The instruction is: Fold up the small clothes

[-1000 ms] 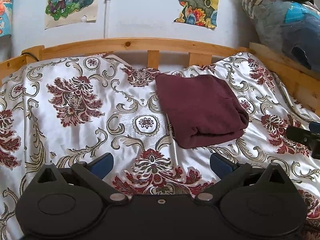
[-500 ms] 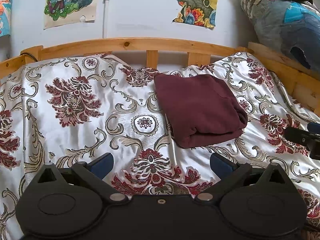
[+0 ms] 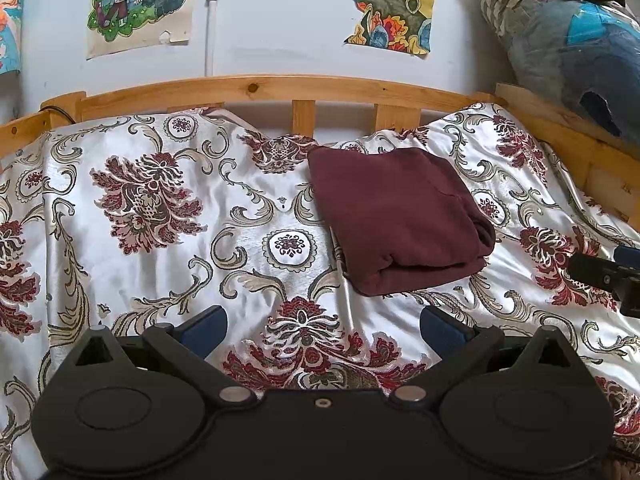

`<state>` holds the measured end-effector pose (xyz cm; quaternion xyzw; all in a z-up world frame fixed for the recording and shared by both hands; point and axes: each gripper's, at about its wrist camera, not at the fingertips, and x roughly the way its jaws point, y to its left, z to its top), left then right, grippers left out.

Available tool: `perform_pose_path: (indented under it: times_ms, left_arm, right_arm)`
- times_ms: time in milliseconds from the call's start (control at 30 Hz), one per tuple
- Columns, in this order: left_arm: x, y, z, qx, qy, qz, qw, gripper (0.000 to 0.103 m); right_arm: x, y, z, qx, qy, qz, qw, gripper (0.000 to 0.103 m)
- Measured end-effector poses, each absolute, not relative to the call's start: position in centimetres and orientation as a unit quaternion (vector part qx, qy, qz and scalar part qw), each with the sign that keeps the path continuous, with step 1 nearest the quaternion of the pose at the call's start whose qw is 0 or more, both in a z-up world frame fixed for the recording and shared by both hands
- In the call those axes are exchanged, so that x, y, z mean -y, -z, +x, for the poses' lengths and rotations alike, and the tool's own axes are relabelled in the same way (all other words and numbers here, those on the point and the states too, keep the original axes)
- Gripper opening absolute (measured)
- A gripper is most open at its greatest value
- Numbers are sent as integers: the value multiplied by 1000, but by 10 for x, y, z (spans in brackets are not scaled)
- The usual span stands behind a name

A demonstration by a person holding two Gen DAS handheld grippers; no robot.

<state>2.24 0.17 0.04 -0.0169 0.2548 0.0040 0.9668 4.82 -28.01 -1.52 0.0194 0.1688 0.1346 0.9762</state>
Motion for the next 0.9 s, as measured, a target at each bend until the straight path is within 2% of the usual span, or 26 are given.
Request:
perform_pose_path:
  times_ms: [900]
  left_arm:
    - [-1, 0, 22, -255, -4, -16, 967, 102]
  right_arm:
    - [279, 15, 47, -172, -135, 19, 976, 103]
